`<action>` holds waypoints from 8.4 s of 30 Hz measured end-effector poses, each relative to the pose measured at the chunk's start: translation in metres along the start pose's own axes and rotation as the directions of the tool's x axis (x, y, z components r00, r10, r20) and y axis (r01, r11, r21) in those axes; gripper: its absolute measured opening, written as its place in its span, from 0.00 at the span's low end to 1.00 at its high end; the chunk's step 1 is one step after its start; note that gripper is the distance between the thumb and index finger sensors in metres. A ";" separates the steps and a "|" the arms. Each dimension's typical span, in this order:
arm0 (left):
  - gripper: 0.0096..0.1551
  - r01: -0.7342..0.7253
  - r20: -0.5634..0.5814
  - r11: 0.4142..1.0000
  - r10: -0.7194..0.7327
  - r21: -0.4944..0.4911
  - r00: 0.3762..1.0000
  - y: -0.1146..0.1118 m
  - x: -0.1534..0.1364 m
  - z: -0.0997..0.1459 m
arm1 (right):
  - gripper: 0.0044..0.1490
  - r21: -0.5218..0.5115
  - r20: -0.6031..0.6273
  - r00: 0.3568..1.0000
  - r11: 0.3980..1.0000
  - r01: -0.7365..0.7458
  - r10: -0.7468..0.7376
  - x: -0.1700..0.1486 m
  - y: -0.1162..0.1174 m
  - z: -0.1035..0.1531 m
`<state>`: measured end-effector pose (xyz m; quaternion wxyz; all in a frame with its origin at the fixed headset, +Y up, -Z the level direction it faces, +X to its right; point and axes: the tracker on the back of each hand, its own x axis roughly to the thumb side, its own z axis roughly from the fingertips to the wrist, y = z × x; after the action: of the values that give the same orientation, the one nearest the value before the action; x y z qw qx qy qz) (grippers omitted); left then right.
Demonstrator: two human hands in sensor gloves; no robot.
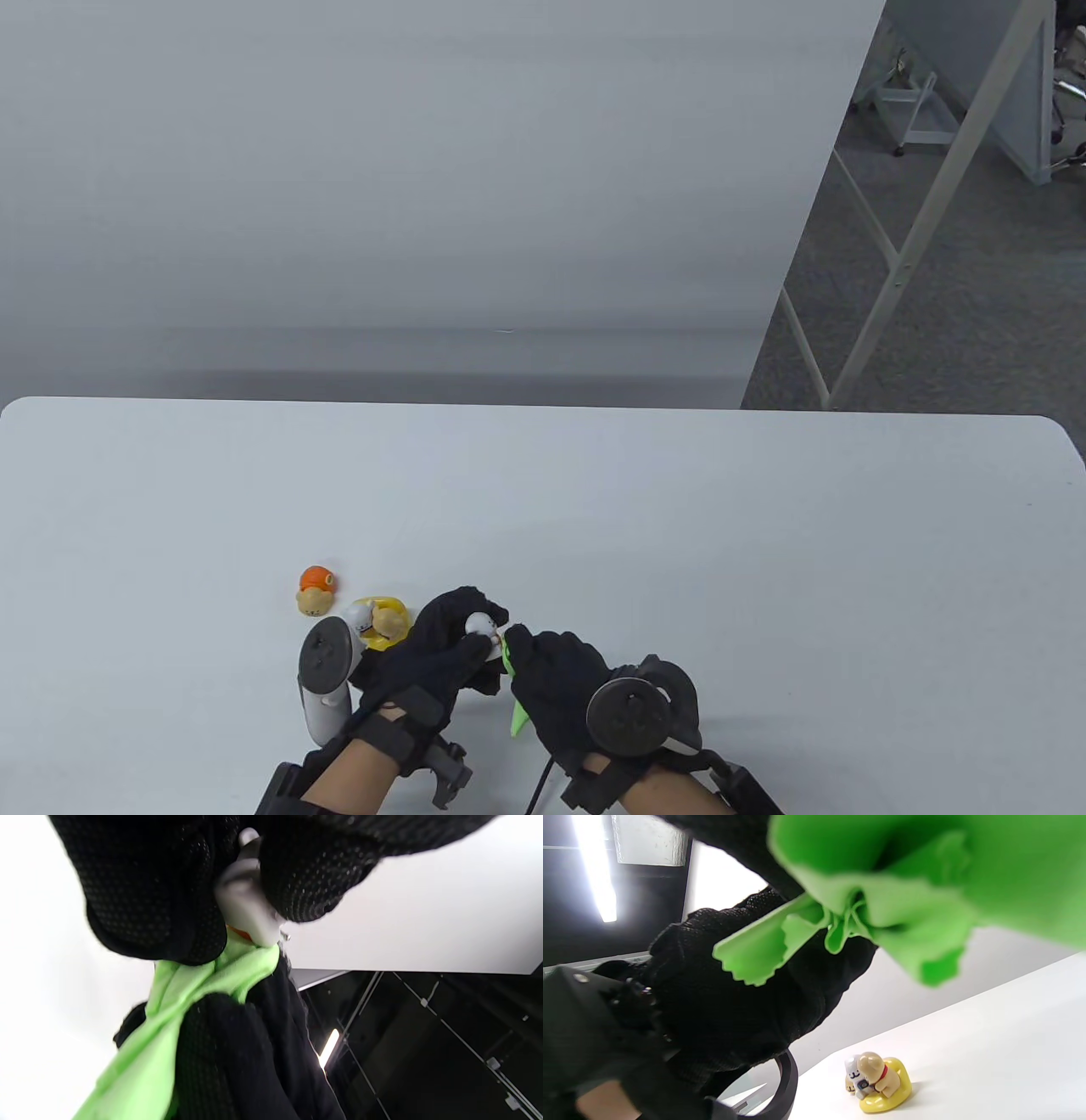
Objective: Dust the small ornaments
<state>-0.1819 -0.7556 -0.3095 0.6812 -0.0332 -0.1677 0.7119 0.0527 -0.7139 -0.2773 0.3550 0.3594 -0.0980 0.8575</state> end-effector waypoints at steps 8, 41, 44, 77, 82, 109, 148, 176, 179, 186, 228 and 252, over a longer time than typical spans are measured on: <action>0.34 0.182 0.001 0.983 -0.182 -0.018 0.983 0.001 0.004 -0.001 | 0.28 -0.076 -0.119 0.991 0.995 0.060 -0.069 -0.011 -0.010 0.000; 0.36 0.328 0.166 0.944 -0.320 -0.026 0.933 -0.004 0.005 0.000 | 0.31 0.002 -0.173 0.985 1.000 0.004 -0.004 -0.028 -0.003 0.001; 0.35 0.343 0.185 0.938 -0.328 -0.053 0.926 -0.008 0.007 -0.001 | 0.30 -0.025 -0.213 0.970 0.993 0.115 -0.118 -0.029 -0.003 -0.001; 0.43 0.056 -0.012 0.998 -0.056 -0.041 0.998 0.003 -0.008 -0.004 | 0.29 -0.057 0.208 0.912 0.935 -0.351 0.355 0.020 0.003 0.005; 0.41 0.270 0.079 0.958 -0.263 -0.101 0.962 -0.007 0.003 -0.004 | 0.29 -0.018 0.170 0.942 0.957 -0.290 0.289 0.015 0.001 -0.001; 0.41 0.361 0.145 0.931 -0.351 -0.054 0.925 -0.013 0.006 -0.002 | 0.29 -0.048 0.134 0.986 0.995 -0.089 0.094 0.002 -0.005 -0.001; 0.38 0.728 0.216 0.680 -0.727 0.093 0.652 -0.018 0.029 0.000 | 0.25 -0.007 0.145 0.954 0.965 -0.263 0.261 0.005 -0.001 -0.001; 0.36 0.322 -0.017 0.946 -0.323 -0.017 0.946 0.022 0.007 -0.005 | 0.28 -0.039 -0.130 0.983 0.991 0.128 -0.132 -0.034 -0.007 0.013; 0.37 0.197 -0.080 0.980 -0.198 -0.019 0.977 0.020 0.002 -0.003 | 0.28 -0.106 -0.169 0.955 0.968 0.227 -0.243 -0.040 -0.002 0.016; 0.36 0.183 -0.088 0.983 -0.183 -0.007 0.979 0.019 0.002 -0.002 | 0.28 -0.128 -0.145 0.956 0.963 0.236 -0.254 -0.040 -0.002 0.016; 0.35 0.197 0.010 0.957 -0.204 0.215 0.979 0.020 0.024 -0.001 | 0.28 -0.045 -0.086 0.959 0.963 0.267 -0.270 -0.014 0.003 0.008; 0.35 0.902 0.003 0.406 -0.911 -0.145 0.411 -0.001 0.088 -0.150 | 0.29 -0.297 -0.221 0.941 0.937 0.185 -0.256 -0.047 -0.066 0.032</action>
<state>-0.1461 -0.6400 -0.4347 0.9602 -0.0064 -0.1768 0.2160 0.1375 -0.7047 -0.2925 0.5052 0.2021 -0.1268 0.8294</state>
